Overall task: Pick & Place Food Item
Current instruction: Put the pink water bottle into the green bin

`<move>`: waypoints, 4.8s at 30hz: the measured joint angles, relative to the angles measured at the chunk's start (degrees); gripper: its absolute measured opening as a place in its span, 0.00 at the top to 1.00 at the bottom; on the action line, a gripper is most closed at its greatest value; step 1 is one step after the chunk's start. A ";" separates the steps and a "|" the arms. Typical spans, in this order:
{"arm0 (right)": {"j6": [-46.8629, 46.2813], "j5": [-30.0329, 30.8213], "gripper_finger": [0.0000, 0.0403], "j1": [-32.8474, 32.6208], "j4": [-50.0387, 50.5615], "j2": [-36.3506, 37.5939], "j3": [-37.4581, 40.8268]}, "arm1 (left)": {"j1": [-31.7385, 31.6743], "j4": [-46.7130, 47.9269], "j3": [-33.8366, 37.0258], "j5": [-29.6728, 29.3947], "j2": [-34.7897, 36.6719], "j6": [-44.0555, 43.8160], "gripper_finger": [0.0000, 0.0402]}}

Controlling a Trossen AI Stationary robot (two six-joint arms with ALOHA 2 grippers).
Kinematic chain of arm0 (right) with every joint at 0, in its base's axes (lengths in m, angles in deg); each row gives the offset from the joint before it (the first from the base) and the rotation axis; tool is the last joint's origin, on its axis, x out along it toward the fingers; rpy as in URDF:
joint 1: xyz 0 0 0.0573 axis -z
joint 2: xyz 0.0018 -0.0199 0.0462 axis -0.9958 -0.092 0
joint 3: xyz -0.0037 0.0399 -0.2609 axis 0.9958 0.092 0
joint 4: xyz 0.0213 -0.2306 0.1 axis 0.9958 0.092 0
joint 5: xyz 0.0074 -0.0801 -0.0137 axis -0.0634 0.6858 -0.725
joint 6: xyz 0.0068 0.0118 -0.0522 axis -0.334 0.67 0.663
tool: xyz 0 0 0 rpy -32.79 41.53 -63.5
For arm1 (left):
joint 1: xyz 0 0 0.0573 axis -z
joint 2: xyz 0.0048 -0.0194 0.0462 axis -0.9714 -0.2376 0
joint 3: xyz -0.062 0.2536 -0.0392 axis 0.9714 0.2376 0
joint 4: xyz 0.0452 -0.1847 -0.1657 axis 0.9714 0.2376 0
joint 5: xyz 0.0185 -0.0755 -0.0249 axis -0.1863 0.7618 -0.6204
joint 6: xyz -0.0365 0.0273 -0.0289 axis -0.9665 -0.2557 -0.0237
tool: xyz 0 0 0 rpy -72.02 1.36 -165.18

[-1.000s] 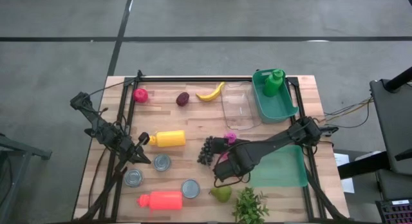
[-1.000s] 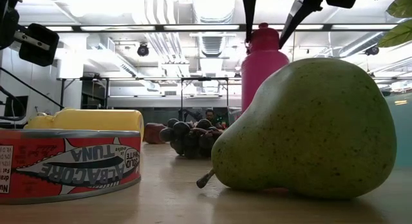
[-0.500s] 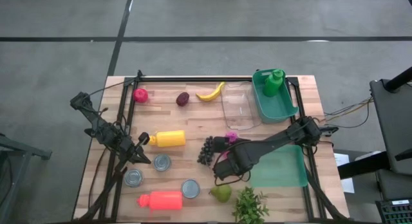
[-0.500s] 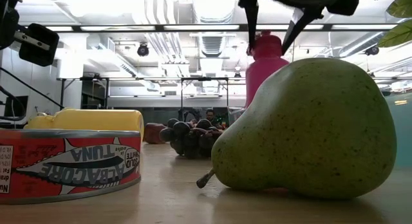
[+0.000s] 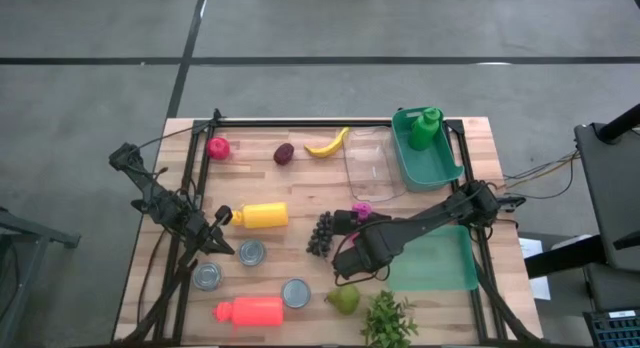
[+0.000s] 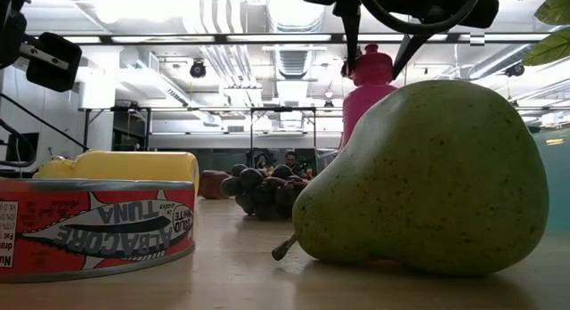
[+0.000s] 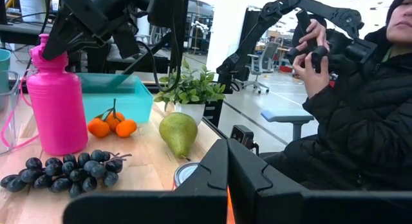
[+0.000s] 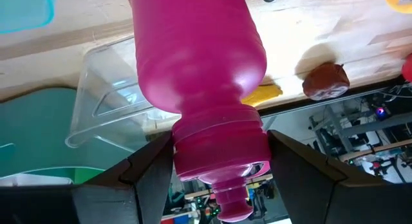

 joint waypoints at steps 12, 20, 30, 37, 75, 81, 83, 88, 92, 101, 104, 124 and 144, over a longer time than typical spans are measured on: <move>1.35 -0.29 0.41 0.00 -0.27 0.00 0.00 | 0.00 0.00 0.00 0.01 0.00 0.00 1.00; -0.47 -1.73 0.24 0.04 -0.53 -0.13 0.15 | 0.00 0.00 0.00 0.01 0.00 0.00 1.00; -1.34 -1.19 0.21 0.03 -0.39 -0.13 0.13 | 0.00 0.00 0.00 0.01 0.00 0.00 1.00; -1.50 1.15 0.21 -0.44 -0.33 0.61 0.12 | 0.00 0.00 0.00 0.01 0.00 0.00 1.00; -86.25 -13.25 0.21 -2.79 -1.09 3.48 -25.96 | 0.00 0.00 0.00 0.01 -0.02 0.00 1.00; -88.62 -14.06 0.21 -1.57 -0.78 3.44 -23.08 | 0.01 0.00 0.00 0.00 -0.02 0.00 1.00; -91.13 -14.46 0.21 -1.26 0.12 3.43 -22.46 | 0.00 0.00 0.00 0.01 -0.02 0.00 1.00; -94.28 -18.47 0.21 -0.98 0.11 3.94 -21.79 | 0.00 0.00 0.00 -0.01 -0.02 0.00 1.00; -96.67 -17.21 0.21 -0.52 0.13 6.14 -22.02 | 0.00 0.00 0.00 -0.01 -0.02 0.00 1.00; -99.57 -20.51 0.21 3.65 0.06 8.94 -20.43 | 0.00 0.00 0.00 -0.01 -0.02 0.00 1.00; -98.05 -21.05 0.21 5.83 0.08 9.75 -19.50 | 0.00 0.00 0.00 0.01 -0.02 0.00 1.00; -95.60 -30.89 0.21 13.20 -6.02 14.62 -3.66 | 0.00 0.00 0.00 0.00 -0.01 0.00 1.00; -91.51 -36.25 0.21 16.08 -16.89 18.78 8.51 | 0.02 0.00 0.00 0.01 0.00 0.02 1.00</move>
